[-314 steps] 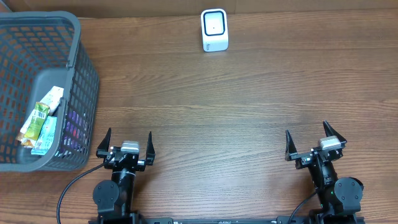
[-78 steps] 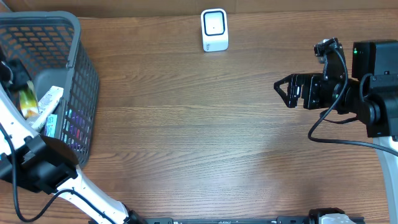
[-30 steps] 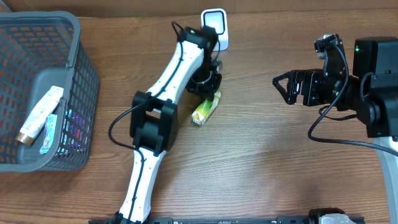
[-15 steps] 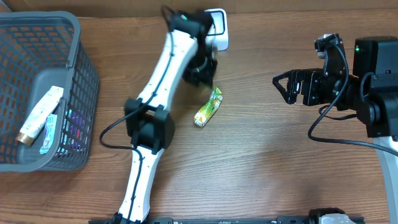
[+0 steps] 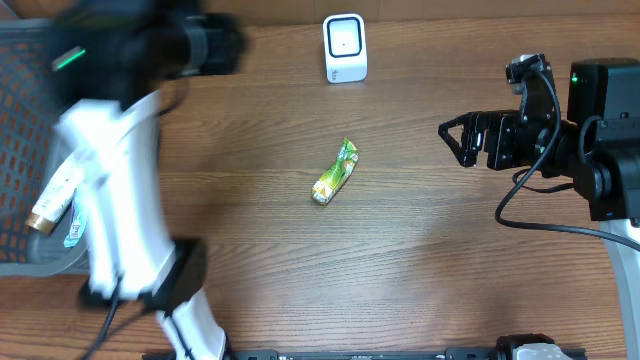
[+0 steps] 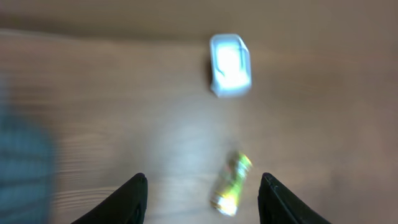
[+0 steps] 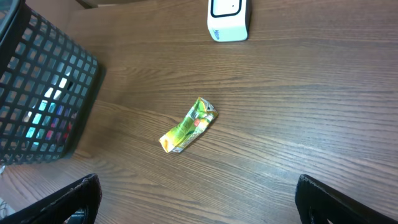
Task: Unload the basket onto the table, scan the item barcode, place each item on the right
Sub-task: 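Return the left gripper into the basket and grasp the mint-green packet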
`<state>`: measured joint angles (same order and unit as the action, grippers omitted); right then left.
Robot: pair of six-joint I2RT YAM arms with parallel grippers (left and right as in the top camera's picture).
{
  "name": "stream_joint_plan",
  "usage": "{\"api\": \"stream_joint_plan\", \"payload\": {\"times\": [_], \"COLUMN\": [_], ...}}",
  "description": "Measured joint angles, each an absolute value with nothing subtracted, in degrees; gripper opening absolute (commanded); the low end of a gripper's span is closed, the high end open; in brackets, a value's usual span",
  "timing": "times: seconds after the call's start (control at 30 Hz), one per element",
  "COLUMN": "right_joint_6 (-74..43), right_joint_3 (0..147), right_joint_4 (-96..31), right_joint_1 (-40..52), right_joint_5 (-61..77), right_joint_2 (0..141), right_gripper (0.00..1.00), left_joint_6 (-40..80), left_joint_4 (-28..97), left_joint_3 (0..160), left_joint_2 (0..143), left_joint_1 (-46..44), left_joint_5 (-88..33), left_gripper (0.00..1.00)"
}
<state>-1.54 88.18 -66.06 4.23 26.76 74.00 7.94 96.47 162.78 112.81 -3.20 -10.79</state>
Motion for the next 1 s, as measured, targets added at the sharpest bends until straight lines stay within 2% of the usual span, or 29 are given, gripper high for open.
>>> {"api": "stream_joint_plan", "payload": {"times": [0.03,0.07,0.17,0.3,0.57,0.77,1.0], "right_joint_6": [-1.52,-1.52,-1.54,-1.52,-1.54,-1.52,-1.52], "right_joint_3": [88.18,88.18,88.18,88.18,88.18,88.18,88.18], "right_joint_4": [-66.02,-66.08,-66.04,-66.06,-66.67,-66.67,-68.62], "right_joint_1": [4.21,4.23,4.23,4.23,4.23,4.23,4.23], "right_joint_5": [26.79,26.76,26.79,26.76,26.79,26.76,26.76], "right_joint_2": [74.0,74.0,74.0,74.0,74.02,74.0,74.02], "right_gripper": [1.0,1.0,1.0,1.0,1.0,1.0,1.0], "left_joint_6": [8.49,8.82,9.19,9.54,8.84,7.53,9.06], "left_joint_4": [96.44,96.47,96.51,96.66,95.2,83.09,77.12], "left_joint_3": [162.8,162.76,161.45,147.81,123.04,110.06,100.71], "left_joint_2": [109.69,107.07,100.68,90.78,89.78,90.02,93.32], "left_joint_1": [-0.27,2.42,9.41,23.59,40.82,45.41,45.43], "left_joint_5": [-9.91,-8.99,-7.05,-5.34,-5.65,-6.22,-6.39], "left_gripper": [0.81,1.0,0.99,1.0,0.99,1.0,1.0]}}
